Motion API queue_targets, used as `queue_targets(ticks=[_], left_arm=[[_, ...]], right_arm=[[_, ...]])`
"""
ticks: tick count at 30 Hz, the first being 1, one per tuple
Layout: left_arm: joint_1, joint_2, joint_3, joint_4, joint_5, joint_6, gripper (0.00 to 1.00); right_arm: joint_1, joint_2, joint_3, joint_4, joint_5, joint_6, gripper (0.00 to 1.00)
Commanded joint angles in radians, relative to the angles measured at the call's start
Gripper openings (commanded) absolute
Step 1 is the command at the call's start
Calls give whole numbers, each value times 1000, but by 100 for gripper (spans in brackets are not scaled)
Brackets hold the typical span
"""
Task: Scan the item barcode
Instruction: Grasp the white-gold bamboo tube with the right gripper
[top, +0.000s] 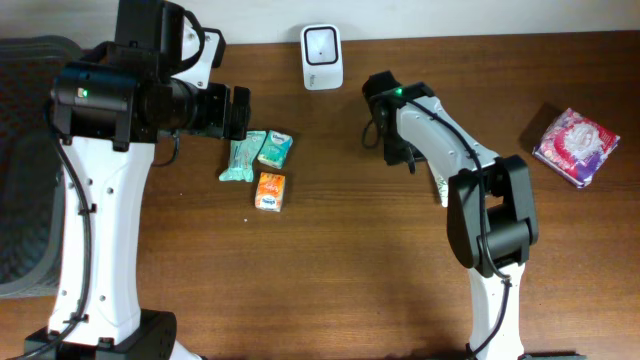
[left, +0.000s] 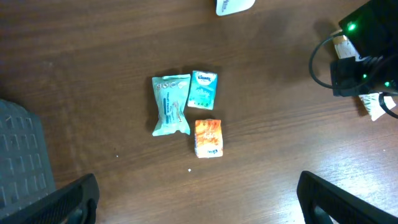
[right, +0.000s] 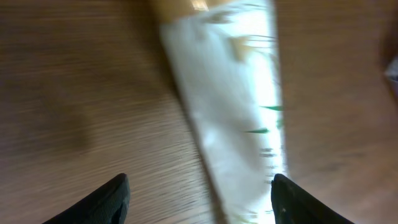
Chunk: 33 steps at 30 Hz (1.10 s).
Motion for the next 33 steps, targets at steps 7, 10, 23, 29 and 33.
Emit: queue_targets(ticks=[7, 10, 23, 29, 33], left_arm=[[-3, -10, 6, 2, 4, 8, 99], [-3, -10, 6, 2, 4, 8, 99], [-3, -10, 6, 2, 4, 8, 99], [-3, -10, 6, 2, 4, 8, 99], [-3, -10, 6, 2, 4, 8, 99]], right_arm=[[-3, -4, -127, 128, 137, 56, 64], [-3, -4, -190, 201, 134, 16, 62], [-42, -6, 208, 2, -836, -236, 4], [-139, -6, 18, 40, -898, -235, 4], [-193, -11, 29, -28, -804, -235, 25]])
